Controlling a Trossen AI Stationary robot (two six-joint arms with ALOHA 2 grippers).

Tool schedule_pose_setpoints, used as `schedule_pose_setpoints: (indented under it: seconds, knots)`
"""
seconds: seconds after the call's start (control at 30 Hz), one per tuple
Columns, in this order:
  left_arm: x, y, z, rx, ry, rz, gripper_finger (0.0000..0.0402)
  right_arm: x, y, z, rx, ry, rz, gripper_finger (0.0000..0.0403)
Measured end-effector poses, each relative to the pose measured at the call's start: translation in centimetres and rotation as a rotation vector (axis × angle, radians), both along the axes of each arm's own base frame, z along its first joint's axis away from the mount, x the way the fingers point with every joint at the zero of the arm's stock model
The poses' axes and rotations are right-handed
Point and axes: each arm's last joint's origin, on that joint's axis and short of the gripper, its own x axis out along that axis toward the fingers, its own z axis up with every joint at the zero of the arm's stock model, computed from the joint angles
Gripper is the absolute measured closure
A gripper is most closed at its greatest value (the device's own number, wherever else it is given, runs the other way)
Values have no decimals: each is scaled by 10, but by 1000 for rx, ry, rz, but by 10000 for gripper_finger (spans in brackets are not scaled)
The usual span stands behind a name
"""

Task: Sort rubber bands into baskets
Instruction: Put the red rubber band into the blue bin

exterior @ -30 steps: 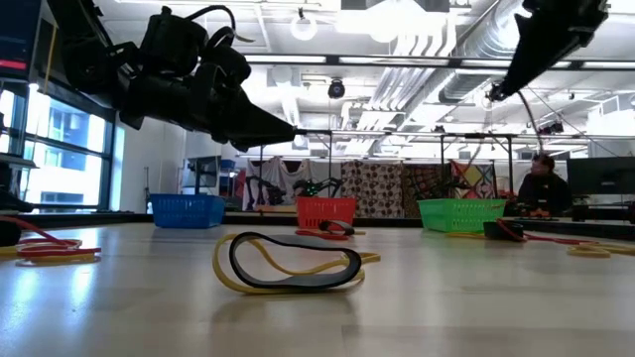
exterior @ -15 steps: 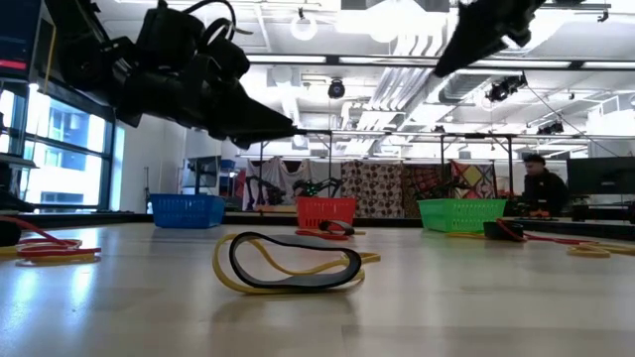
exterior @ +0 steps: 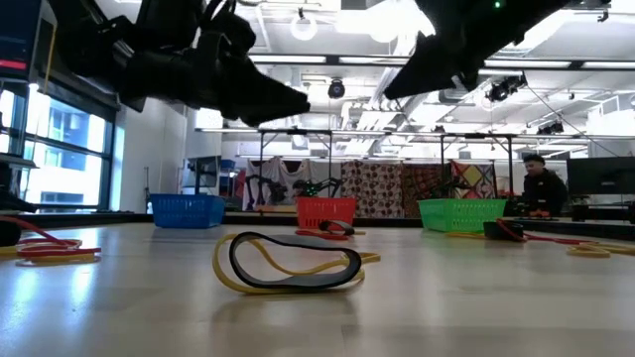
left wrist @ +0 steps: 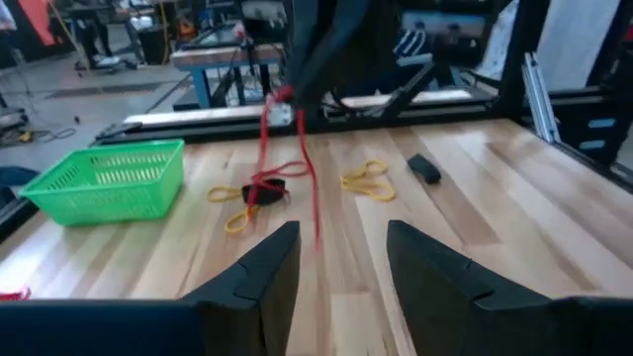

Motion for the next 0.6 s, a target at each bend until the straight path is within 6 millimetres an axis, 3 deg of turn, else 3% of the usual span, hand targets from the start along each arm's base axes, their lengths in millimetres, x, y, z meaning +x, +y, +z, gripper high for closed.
schedule_pose_setpoints:
  seconds: [0.27, 0.6]
  knots:
    - [10, -4, 13, 19, -39, 32, 202, 0, -2, -10, 11, -56, 93, 403]
    - [36, -5, 17, 25, 24, 4, 195, 2, 1, -7, 7, -68, 193, 403]
